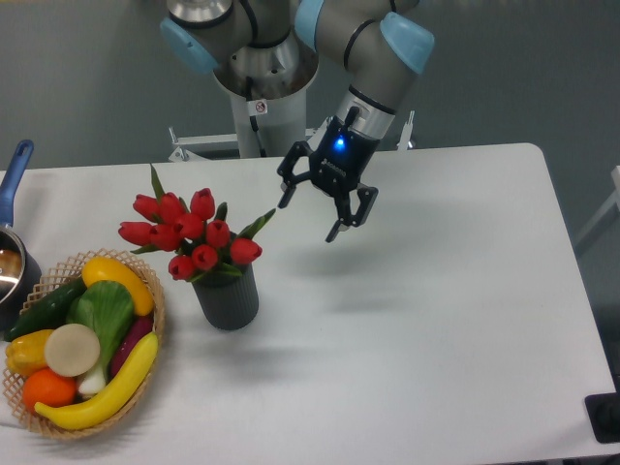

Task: Pick up the flowers from the vase
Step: 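Lower the open gripper around the tulip stems above the black vase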

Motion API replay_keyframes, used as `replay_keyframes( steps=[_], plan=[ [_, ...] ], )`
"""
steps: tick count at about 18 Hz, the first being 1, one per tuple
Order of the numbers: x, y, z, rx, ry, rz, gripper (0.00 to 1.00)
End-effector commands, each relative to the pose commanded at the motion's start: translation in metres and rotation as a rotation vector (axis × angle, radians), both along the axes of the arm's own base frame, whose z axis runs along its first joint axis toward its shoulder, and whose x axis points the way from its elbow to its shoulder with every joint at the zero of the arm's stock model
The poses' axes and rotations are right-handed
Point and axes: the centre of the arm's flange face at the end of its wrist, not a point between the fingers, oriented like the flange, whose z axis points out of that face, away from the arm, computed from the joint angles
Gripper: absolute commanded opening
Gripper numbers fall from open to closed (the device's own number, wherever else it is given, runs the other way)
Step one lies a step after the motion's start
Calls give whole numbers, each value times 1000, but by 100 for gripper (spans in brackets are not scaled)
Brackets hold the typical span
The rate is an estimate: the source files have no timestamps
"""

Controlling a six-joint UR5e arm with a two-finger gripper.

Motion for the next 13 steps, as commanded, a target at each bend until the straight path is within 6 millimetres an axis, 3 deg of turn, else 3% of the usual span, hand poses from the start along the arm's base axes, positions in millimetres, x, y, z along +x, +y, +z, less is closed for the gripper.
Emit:
replay_keyframes(
  steps=[7, 13],
  plan=[
    [6, 12, -1, 174, -124, -2, 100],
    [-1, 41, -9, 212, -104, -64, 100]
  ],
)
